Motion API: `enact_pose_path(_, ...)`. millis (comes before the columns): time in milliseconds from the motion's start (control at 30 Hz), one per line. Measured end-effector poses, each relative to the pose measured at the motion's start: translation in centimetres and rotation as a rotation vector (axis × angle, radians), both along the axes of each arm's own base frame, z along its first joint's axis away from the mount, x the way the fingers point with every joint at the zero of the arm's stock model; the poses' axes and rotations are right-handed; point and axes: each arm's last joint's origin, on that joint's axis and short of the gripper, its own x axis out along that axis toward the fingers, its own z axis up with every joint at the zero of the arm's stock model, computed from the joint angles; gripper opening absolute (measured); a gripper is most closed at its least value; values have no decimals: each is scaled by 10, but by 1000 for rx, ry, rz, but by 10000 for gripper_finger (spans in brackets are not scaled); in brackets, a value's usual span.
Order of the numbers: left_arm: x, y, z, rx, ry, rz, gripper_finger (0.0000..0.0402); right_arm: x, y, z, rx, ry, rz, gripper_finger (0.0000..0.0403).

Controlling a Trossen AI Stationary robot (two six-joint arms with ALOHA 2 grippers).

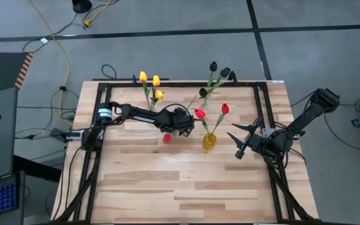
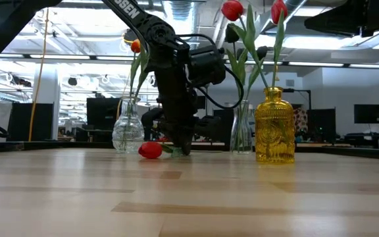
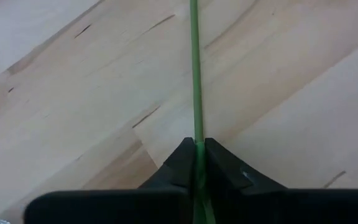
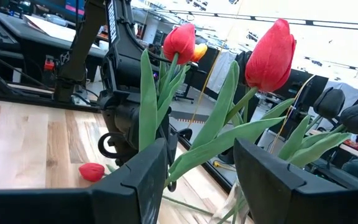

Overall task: Sort flowers into vase by color
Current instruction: Put the red tulip into the yellow vase

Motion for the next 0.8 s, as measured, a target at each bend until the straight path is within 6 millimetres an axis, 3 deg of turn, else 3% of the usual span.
enact_pose_path(433, 1, -4, 2, -20, 8, -24, 9, 0, 0, 0, 0, 0, 0, 215)
enact_pose_path(800, 4, -31, 19, -41, 109, -90, 3, 0, 0, 0, 0, 0, 0, 215)
